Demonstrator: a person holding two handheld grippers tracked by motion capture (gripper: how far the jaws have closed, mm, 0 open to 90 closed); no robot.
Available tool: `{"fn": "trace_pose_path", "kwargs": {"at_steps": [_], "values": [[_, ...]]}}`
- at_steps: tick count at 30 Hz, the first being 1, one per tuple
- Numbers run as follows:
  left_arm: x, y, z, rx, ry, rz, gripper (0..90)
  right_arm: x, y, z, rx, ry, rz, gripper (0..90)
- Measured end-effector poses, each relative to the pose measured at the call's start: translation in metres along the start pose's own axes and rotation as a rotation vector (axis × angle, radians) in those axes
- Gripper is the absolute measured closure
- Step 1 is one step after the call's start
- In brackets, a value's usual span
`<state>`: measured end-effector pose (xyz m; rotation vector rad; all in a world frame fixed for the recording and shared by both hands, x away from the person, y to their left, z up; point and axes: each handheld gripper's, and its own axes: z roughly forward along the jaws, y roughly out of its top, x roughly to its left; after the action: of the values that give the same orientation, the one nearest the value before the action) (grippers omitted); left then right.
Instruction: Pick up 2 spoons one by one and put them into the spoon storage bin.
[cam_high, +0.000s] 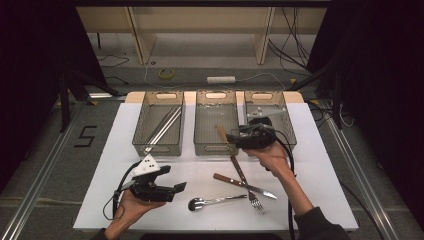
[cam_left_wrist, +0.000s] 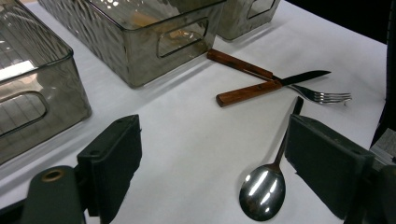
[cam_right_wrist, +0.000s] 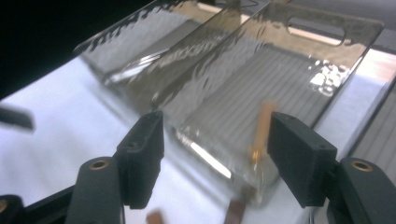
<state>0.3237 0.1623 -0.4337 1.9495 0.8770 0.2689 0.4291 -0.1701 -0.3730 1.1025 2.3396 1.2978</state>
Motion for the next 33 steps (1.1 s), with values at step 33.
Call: {"fn": "trace_pose_path", "kwargs": {"at_steps": [33], "values": [[-0.027,0.021,0.039,0.17,-0.13,0.048,26.9,-0.001,-0.104,-0.064,-0.032,0.004,0.021,33.3]]}}
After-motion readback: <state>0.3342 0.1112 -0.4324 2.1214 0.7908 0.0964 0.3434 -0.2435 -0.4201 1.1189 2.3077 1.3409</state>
